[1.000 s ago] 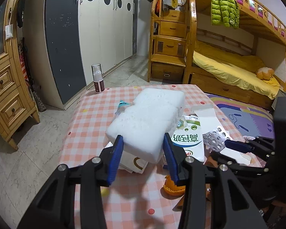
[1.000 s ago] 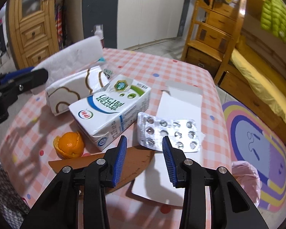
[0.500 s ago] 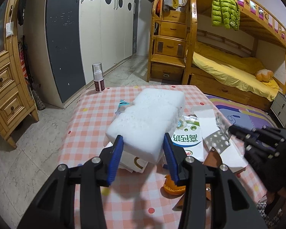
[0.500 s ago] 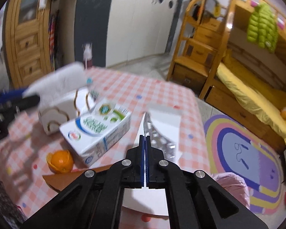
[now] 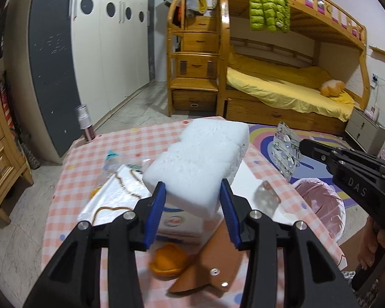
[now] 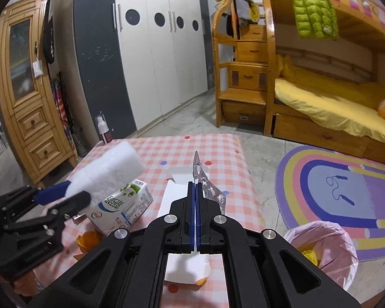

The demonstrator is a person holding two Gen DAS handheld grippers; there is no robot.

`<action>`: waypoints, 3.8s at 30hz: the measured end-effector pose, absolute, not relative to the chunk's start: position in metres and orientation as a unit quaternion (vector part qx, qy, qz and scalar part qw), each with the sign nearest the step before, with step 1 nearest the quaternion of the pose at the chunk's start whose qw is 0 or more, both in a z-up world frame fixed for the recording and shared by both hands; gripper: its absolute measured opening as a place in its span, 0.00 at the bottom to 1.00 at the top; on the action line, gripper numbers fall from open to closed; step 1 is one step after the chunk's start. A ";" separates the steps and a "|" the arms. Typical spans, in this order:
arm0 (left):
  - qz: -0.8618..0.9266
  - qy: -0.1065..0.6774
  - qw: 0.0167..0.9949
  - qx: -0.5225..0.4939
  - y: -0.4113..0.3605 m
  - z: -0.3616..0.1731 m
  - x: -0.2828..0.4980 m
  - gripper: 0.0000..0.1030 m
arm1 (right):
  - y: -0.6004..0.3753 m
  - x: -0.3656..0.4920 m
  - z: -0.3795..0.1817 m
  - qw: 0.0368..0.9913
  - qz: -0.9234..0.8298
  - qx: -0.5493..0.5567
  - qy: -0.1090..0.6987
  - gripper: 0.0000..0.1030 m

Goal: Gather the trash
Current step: 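Carry the foam block and blister pack to the wastebasket and release both, then move both tools back over the table toward the milk carton, then grasp the white milk carton with the left tool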

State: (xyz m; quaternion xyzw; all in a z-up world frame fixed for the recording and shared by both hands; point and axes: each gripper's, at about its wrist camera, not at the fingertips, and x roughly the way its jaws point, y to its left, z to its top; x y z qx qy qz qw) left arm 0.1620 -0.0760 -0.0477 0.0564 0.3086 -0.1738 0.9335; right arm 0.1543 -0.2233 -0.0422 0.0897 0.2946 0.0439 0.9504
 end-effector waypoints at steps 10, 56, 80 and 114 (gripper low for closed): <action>-0.242 0.293 0.920 0.092 -0.158 -0.055 0.151 0.40 | -0.295 0.118 -0.048 0.948 -0.018 0.129 0.292 0.00; -0.269 0.296 0.912 0.095 -0.198 -0.046 0.152 0.60 | -0.361 0.078 -0.066 0.926 -0.090 0.181 0.320 0.38; -0.099 0.352 0.928 0.073 -0.014 -0.065 0.174 0.76 | -0.213 0.159 -0.061 0.938 -0.003 0.070 0.339 0.55; -0.126 0.353 0.923 0.086 -0.056 -0.073 0.182 0.66 | -0.232 0.159 -0.080 0.916 -0.012 0.110 0.386 0.83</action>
